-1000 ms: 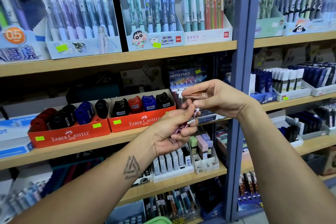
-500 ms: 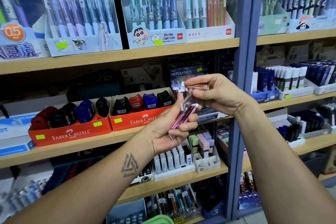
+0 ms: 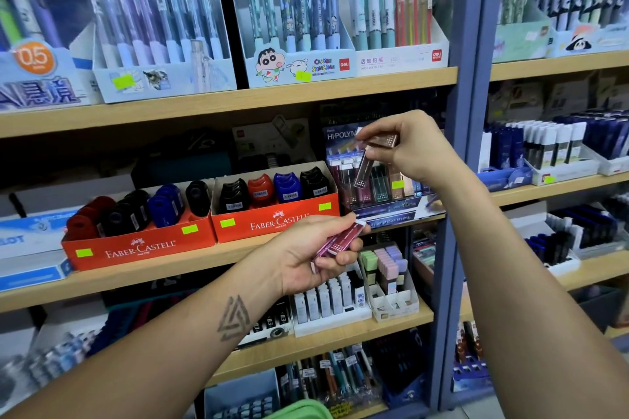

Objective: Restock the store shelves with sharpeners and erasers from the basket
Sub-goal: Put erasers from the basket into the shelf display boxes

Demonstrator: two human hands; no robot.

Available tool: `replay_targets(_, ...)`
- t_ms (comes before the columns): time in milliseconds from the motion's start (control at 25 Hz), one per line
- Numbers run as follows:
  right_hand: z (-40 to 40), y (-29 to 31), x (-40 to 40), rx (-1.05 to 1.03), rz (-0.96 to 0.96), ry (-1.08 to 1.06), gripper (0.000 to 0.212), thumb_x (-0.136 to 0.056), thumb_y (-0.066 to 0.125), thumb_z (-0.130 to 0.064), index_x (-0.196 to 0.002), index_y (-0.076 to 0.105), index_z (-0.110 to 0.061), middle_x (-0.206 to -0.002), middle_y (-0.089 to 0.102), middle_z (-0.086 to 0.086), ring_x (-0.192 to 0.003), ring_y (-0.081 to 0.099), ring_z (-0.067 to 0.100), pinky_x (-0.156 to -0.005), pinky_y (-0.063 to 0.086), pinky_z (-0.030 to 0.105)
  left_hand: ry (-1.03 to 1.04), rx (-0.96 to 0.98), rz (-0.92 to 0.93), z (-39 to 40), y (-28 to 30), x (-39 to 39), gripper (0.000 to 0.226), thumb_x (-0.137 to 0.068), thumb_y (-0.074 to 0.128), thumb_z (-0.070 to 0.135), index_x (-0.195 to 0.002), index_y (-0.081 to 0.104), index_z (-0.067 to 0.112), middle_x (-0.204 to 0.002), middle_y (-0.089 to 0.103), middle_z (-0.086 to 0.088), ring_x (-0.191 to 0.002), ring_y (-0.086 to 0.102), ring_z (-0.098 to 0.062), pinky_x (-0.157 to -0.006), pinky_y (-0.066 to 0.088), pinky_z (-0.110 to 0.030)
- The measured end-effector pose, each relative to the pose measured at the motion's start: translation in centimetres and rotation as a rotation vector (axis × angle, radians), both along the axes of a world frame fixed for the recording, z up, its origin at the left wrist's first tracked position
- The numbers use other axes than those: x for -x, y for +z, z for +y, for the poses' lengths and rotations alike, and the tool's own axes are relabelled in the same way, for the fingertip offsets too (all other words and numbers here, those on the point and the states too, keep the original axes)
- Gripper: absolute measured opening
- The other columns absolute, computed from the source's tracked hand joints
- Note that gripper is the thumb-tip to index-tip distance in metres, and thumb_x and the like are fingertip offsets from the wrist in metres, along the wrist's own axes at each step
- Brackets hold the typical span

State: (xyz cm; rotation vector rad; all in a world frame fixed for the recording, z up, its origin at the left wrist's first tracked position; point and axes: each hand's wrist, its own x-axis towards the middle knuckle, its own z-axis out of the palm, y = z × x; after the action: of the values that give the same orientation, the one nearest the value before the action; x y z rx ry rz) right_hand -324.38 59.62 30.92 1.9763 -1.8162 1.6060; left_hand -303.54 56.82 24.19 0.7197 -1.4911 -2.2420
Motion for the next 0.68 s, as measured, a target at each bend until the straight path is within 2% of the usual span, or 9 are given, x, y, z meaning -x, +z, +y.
replay_targets(160,-0.7,0.2,-1.0,0.076,0.008,-0.025,0.030,-0.080,0.079,0.000,-0.099,0.079,-0.024,-0.095,0.073,-0.011,-0.097,0.068,0.003,-0.089,0.049,0.013,-0.011,0.010,0.002,-0.1,0.1,-0.2,0.026,-0.101,0.054,0.019,-0.113,0.061,-0.003,-0.071,0.054,-0.009,-0.048,0.048,-0.010,-0.031,0.027,-0.011)
replay_targets(320,-1.5,-0.2,-1.3,-0.004,0.108,-0.065,0.030,-0.081,0.079,-0.001,-0.099,0.079,-0.025,-0.100,0.075,-0.003,-0.099,0.068,0.013,-0.092,0.055,0.030,-0.013,0.022,0.003,-0.4,0.0,-0.4,0.027,-0.101,0.054,0.019,-0.116,0.059,-0.004,-0.071,0.053,-0.009,-0.048,0.047,-0.010,-0.031,0.027,-0.011)
replay_targets(440,-2.2,-0.7,-2.0,-0.006,0.229,-0.081,0.032,-0.081,0.079,-0.004,-0.104,0.079,-0.026,-0.101,0.076,-0.005,-0.098,0.068,0.012,-0.093,0.054,0.033,-0.004,0.038,0.007,-0.6,0.0,-0.6,0.025,-0.101,0.054,0.018,-0.113,0.059,-0.003,-0.071,0.052,-0.009,-0.048,0.046,-0.010,-0.032,0.026,-0.012)
replay_targets(520,-2.5,-1.2,-2.1,-0.047,0.295,-0.108,0.037,-0.080,0.081,-0.008,-0.110,0.076,-0.030,-0.107,0.075,-0.008,-0.103,0.066,0.010,-0.095,0.052,0.031,-0.006,0.048,0.025,-0.7,0.1,-0.6,0.020,-0.100,0.056,0.017,-0.109,0.060,-0.001,-0.071,0.052,-0.009,-0.049,0.046,-0.010,-0.031,0.027,-0.011)
replay_targets(600,-2.1,-1.5,-2.0,-0.089,0.181,-0.033,0.046,-0.079,0.082,-0.011,-0.121,0.072,-0.028,-0.116,0.072,-0.010,-0.109,0.062,0.001,-0.094,0.047,0.017,0.005,0.070,0.059,-0.7,0.4,-0.6,0.018,-0.097,0.060,0.015,-0.109,0.059,0.001,-0.071,0.051,-0.008,-0.049,0.048,-0.010,-0.031,0.031,-0.012)
replay_targets(680,-1.4,-1.3,-1.7,-0.039,-0.093,0.097,0.041,-0.084,0.078,-0.013,-0.124,0.071,-0.023,-0.115,0.071,-0.012,-0.104,0.063,-0.006,-0.085,0.044,0.008,0.063,0.113,0.079,-0.9,0.9,-0.6,0.022,-0.094,0.063,0.009,-0.114,0.058,0.002,-0.071,0.053,-0.008,-0.047,0.052,-0.011,-0.032,0.036,-0.013)
